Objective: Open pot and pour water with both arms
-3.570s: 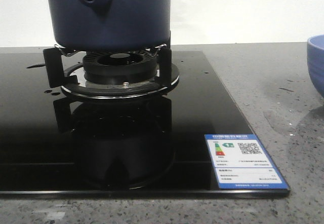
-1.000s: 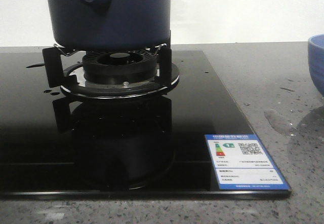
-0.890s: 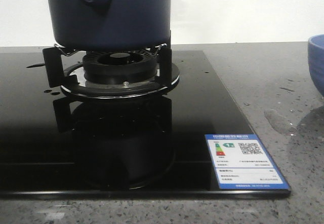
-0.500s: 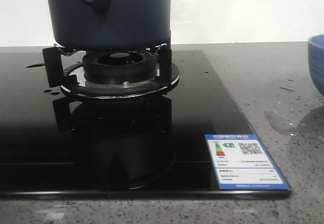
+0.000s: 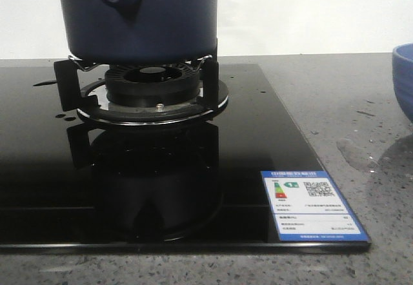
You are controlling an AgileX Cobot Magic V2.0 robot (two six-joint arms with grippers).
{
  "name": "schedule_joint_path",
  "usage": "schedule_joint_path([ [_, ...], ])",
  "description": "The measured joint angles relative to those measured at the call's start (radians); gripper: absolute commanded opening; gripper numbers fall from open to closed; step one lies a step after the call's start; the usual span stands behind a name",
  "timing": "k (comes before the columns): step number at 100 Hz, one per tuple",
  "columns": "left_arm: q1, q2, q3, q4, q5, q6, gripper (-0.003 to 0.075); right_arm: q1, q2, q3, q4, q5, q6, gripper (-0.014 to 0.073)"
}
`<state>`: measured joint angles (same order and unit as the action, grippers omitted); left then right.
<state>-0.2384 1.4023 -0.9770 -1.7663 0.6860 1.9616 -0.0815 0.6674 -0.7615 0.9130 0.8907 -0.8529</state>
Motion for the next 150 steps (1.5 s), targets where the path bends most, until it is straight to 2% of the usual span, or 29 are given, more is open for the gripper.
schedule_joint_path([
  [67,0.0,0.125,-0.11,-0.017,0.026,0.026,0.0541,0.004,0.0,0.0,0.032,-0.015,-0.001,0.0544],
  [74,0.0,0.129,-0.11,-0.022,0.042,0.026,0.0509,0.004,0.0,0.0,0.033,-0.016,-0.001,0.0544],
  [93,0.0,0.136,-0.11,-0.02,0.089,0.026,0.0313,0.004,0.0,0.0,0.033,-0.019,-0.001,0.0544],
  [107,0.0,0.136,-0.11,-0.016,0.109,0.026,0.0224,0.004,0.0,0.0,0.033,-0.019,-0.001,0.0544],
  [132,0.004,0.116,-0.11,0.008,0.129,0.026,0.0217,0.004,0.0,0.0,0.033,-0.027,-0.001,0.0544],
  [150,0.062,0.008,-0.106,0.021,0.142,-0.077,0.0223,0.004,0.0,0.0,0.033,-0.075,0.0,0.0544],
])
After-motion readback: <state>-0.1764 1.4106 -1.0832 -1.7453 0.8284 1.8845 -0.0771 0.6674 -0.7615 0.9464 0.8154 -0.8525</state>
